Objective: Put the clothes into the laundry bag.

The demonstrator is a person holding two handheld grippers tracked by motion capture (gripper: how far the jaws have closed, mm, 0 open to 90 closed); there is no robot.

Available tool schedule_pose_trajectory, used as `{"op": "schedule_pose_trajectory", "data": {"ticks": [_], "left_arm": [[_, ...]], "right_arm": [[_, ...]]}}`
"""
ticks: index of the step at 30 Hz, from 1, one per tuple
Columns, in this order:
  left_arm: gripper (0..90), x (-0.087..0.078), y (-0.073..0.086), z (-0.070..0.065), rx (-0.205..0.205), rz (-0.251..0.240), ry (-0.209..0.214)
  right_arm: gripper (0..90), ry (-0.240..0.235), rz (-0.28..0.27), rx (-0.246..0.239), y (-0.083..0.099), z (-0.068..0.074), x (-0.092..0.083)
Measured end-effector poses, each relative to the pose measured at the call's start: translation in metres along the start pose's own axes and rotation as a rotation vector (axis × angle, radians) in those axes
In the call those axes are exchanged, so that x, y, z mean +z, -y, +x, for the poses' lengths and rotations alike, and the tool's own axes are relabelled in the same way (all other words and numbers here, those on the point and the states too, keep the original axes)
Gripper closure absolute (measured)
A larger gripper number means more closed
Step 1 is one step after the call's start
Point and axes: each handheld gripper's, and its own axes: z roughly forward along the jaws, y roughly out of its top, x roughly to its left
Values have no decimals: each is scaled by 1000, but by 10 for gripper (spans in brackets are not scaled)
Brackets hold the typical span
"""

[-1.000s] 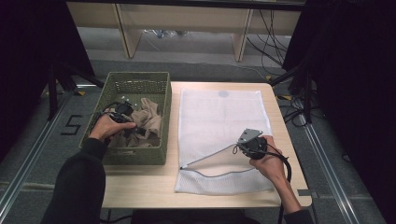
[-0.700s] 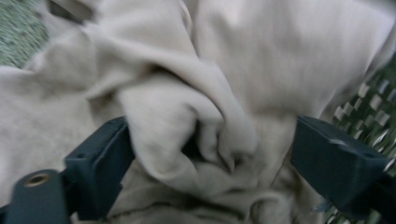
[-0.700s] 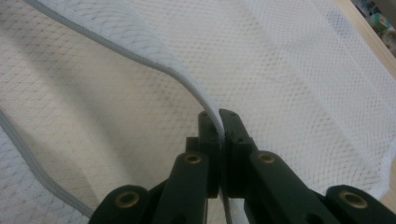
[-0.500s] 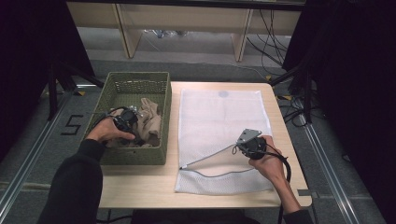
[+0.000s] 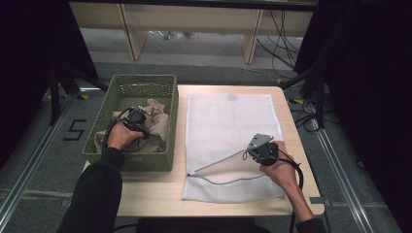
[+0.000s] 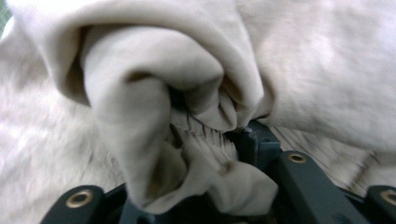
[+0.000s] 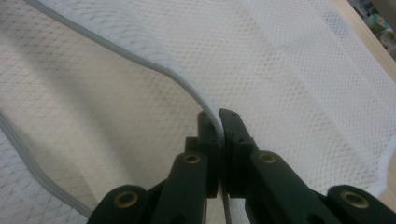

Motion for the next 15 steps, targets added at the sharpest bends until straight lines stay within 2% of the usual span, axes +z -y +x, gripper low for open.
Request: {"op": "schedule_pose_trajectory", "data": {"ticks": [1, 2, 3, 4, 5, 6, 7, 8, 10, 11, 12, 15], "left_arm": [[637, 0, -1, -1, 37, -3, 16], [576, 0, 0, -2, 55, 2, 40], [404, -2, 0, -2, 49, 9, 66], [404, -4, 1, -2, 48, 6, 80], [361, -9, 2, -1, 57, 9, 108], [238, -13, 2, -1, 41, -5, 141], [238, -16, 3, -2, 36, -13, 181], [168, -19, 4, -4, 39, -4, 209], [160, -20, 7, -9, 116, 6, 189], [152, -19, 8, -10, 156, 28, 175], [153, -17, 8, -11, 178, 56, 167], [152, -1, 10, -13, 222, 127, 117]], "right_arm": [[882, -1, -7, -17, 0, -2, 1], [881, -1, 2, -1, 1, -1, 0], [881, -3, 1, -11, 2, -2, 1], [881, -3, 1, -11, 2, -2, 1], [881, -4, 0, -15, 2, -2, 2], [881, -4, 4, -11, 2, -2, 2], [881, -4, 4, -11, 2, -2, 2], [881, -3, 5, -13, 2, -2, 2], [881, -4, 6, -15, 1, -1, 3], [880, -2, 10, -8, 1, 0, 2], [879, -3, 5, -23, -1, 0, 2], [878, -4, 7, -13, -2, 2, 2]]}}
